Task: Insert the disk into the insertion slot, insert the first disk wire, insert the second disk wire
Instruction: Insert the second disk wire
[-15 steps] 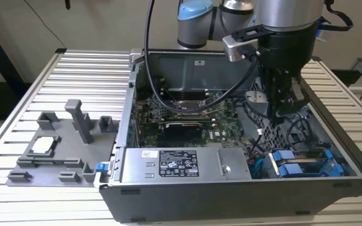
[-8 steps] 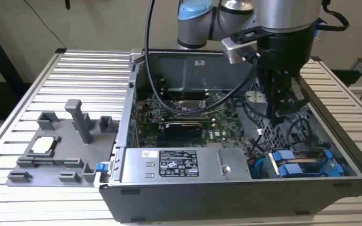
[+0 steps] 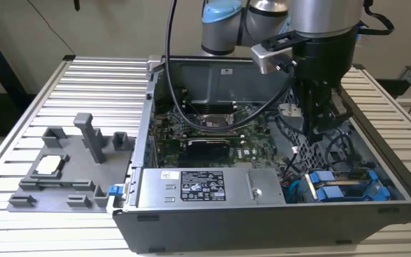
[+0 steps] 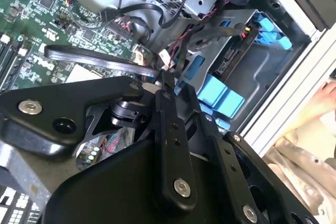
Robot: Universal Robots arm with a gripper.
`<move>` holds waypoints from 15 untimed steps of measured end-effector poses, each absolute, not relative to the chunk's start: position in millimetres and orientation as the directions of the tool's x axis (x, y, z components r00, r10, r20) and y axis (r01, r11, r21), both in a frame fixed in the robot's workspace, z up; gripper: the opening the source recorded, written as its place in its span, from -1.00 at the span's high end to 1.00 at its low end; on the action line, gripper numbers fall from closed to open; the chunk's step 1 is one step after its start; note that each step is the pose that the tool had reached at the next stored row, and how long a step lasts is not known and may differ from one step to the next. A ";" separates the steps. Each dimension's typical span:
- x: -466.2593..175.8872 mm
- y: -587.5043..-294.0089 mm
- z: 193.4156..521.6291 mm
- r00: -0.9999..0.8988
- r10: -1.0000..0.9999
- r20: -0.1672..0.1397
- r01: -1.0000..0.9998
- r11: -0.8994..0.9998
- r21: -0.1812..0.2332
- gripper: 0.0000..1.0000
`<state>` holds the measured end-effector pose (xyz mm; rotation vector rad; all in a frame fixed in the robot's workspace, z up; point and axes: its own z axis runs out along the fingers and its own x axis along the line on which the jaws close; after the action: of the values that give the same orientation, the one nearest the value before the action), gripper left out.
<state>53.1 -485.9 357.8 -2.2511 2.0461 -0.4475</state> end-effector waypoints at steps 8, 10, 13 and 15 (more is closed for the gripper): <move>51.8 -485.8 357.3 0.082 -0.981 0.176 -0.963 -0.123 -0.241 0.47; 51.8 -485.8 357.3 0.082 -0.981 0.176 -0.963 -0.123 -0.241 0.51; 51.8 -485.8 357.2 0.082 -0.981 0.176 -0.963 -0.123 -0.241 0.65; 51.8 -485.8 357.2 0.082 -0.981 0.176 -0.963 -0.123 -0.241 0.65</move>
<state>51.8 -485.8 357.2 -2.2635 2.0373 -0.4557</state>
